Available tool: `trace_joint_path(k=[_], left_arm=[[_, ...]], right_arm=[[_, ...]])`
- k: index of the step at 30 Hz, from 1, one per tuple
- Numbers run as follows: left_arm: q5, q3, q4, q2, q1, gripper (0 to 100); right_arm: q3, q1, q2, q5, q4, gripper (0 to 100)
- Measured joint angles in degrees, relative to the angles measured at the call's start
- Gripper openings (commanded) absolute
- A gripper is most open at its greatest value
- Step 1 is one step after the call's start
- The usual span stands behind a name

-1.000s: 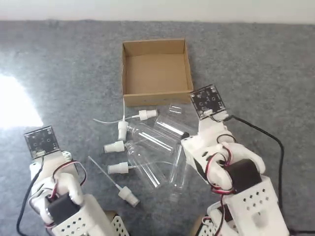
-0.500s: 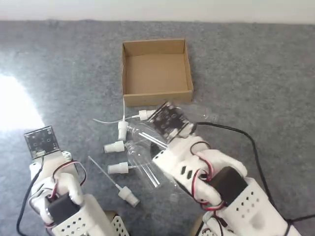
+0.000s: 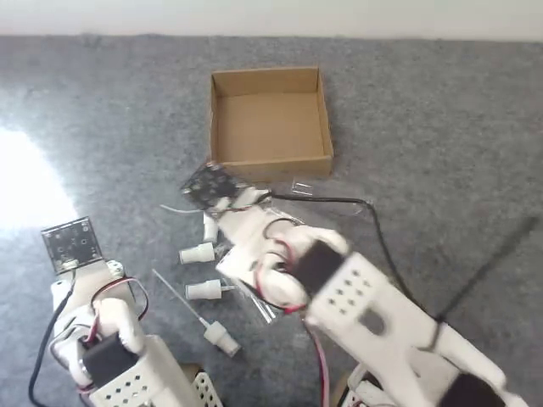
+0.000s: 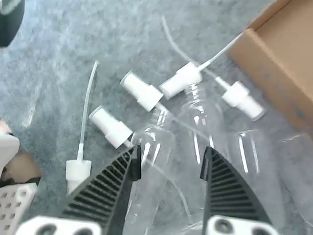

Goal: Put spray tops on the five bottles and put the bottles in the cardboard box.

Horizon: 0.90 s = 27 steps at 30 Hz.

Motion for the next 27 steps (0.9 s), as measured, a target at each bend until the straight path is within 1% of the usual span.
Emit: trace_joint_path(k=[4, 13, 16, 20, 27], left_arm=[[0.0, 0.0, 0.0, 0.0, 0.0, 2], [-0.2, 0.0, 0.0, 0.0, 0.0, 2], [-0.3, 0.0, 0.0, 0.0, 0.0, 2], [-2.2, 0.0, 0.0, 0.0, 0.0, 2], [-2.3, 0.0, 0.0, 0.0, 0.0, 2]], right_arm=[[-2.1, -2.0, 7.6, 0.0, 0.0, 18.8], [-8.5, -2.3, 21.3, 0.1, 0.2, 19.0], [-13.2, -2.4, 25.7, 0.1, 3.8, 19.1], [-19.8, -2.5, 32.1, 0.3, 8.9, 19.0], [-27.6, -2.6, 42.2, -1.3, 12.8, 18.8]])
